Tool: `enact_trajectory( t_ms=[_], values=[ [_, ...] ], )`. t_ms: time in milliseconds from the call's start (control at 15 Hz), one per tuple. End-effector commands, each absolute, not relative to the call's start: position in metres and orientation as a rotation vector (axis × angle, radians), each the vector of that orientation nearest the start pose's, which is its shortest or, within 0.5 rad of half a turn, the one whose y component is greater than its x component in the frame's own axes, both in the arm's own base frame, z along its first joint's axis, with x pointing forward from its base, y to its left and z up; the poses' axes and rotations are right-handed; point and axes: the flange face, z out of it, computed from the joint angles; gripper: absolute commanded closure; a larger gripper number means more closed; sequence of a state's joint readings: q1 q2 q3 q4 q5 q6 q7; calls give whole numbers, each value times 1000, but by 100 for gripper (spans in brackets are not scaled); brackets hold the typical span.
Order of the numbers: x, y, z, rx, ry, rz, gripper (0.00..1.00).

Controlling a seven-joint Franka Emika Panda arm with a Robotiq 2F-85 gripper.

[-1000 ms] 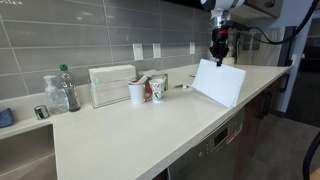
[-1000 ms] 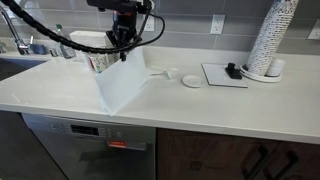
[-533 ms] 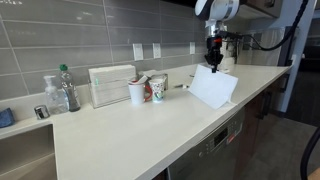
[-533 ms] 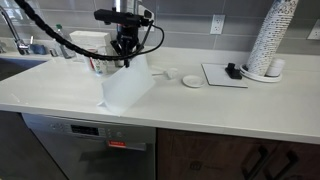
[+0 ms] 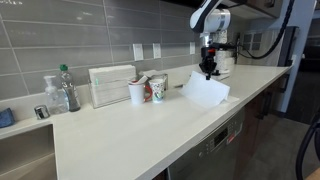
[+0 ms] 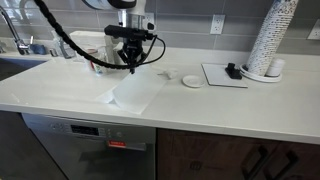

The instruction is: Move the folded white paper to the edge, pick it up and unfold it

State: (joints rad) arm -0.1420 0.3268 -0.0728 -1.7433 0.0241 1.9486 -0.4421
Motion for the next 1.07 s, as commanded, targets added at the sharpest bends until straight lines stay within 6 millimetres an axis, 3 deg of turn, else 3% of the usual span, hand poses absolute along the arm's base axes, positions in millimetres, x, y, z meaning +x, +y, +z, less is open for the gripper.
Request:
enact_trajectory(
  t_ms=[0, 400, 467, 733, 1000],
  values=[
    [632, -124, 358, -3094, -347, 148, 100],
    [640, -113, 329, -3088, -383, 130, 100],
    [641, -111, 327, -3090, -373, 105, 77],
    [641, -108, 325, -3076, -289, 47, 53],
    [631, -98, 335, -3079, -242, 17, 22]
  ],
)
